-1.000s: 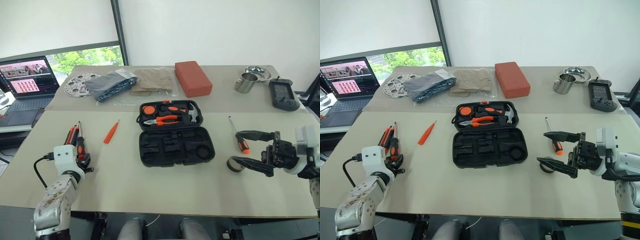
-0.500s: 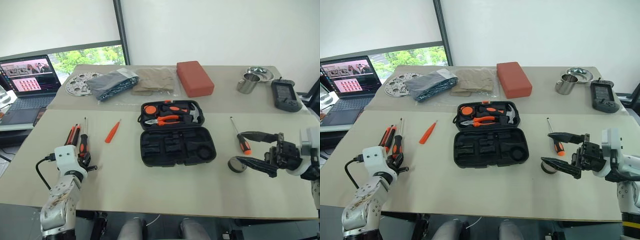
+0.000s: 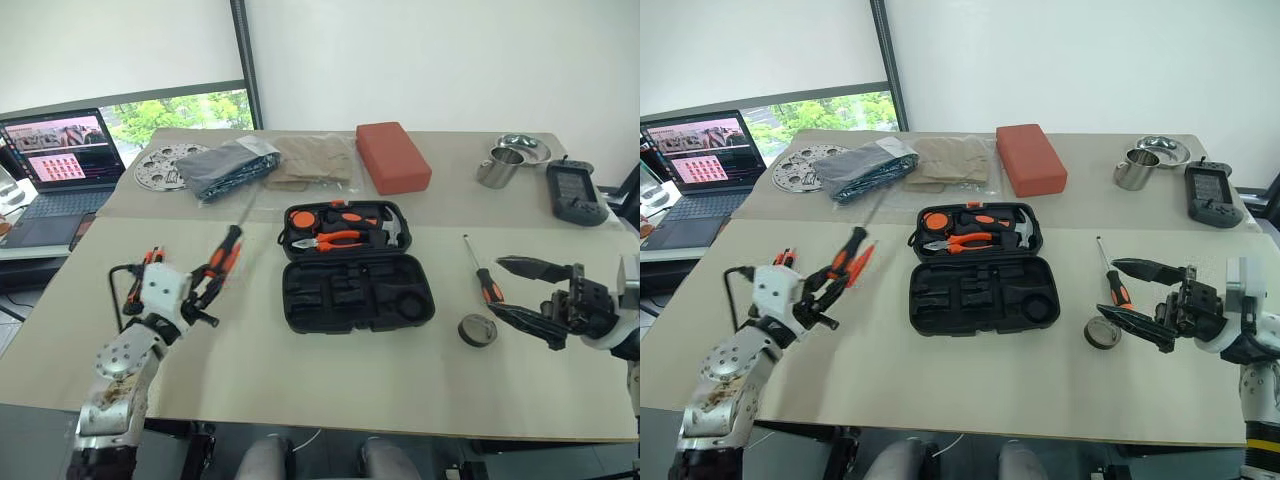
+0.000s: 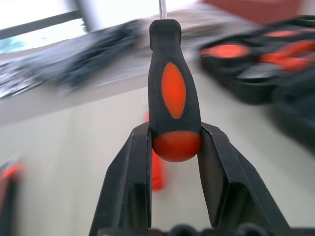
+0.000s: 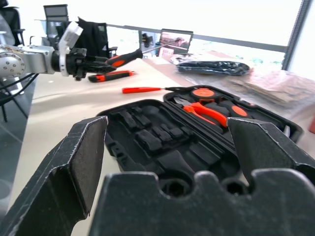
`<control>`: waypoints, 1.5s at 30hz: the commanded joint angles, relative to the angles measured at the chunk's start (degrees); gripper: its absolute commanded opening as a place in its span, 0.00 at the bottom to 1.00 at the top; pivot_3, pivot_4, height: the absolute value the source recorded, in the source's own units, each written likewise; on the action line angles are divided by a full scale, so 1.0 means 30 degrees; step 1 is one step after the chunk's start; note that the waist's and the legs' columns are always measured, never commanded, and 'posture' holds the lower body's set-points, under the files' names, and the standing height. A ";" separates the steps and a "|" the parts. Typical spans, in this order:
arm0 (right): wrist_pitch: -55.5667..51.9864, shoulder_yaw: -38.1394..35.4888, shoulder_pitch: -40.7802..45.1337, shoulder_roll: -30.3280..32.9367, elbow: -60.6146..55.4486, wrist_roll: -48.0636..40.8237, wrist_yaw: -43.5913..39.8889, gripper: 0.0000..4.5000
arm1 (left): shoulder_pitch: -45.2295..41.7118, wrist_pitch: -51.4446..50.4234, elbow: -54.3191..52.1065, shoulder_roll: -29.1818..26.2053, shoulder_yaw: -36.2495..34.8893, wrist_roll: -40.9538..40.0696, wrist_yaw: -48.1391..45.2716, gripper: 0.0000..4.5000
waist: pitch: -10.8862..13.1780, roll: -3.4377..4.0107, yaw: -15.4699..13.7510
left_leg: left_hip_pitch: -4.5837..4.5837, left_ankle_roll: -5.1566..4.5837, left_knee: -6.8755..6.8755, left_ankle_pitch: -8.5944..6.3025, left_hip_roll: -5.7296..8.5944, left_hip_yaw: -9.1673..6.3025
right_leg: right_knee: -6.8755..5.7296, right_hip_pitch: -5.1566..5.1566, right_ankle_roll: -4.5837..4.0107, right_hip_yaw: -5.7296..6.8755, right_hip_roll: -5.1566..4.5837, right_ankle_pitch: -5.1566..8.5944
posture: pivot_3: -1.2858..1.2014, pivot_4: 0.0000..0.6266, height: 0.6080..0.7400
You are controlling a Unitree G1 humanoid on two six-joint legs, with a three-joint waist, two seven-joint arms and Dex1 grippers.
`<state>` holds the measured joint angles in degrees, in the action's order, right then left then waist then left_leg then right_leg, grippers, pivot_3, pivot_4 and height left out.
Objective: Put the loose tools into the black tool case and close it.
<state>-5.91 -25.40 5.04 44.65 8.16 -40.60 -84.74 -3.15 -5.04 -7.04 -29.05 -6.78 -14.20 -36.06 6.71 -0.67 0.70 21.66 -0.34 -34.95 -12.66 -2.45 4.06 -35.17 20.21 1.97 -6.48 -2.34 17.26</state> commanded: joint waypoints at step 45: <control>0.1344 -0.2860 -0.4054 -0.0274 -0.3700 -0.0119 0.3123 1.00 | -1.5897 0.9030 1.8280 0.0765 0.7307 0.7522 -0.8125 0.70 | -0.0011 0.0026 0.0037 | 0.0111 -0.0013 -0.0128 0.0002 0.0168 -0.0180 | -0.0159 0.0025 0.0031 0.0106 0.0041 0.0015 | 0.52 0.24 1.00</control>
<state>-1.44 -32.55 -7.38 43.44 -0.87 -39.50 -75.92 -49.54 22.18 49.12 -25.50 15.69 7.21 -61.67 6.68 -0.59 0.81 21.99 -0.38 -35.34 -12.66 -1.95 3.50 -35.66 20.29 2.07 -6.16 -2.21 17.31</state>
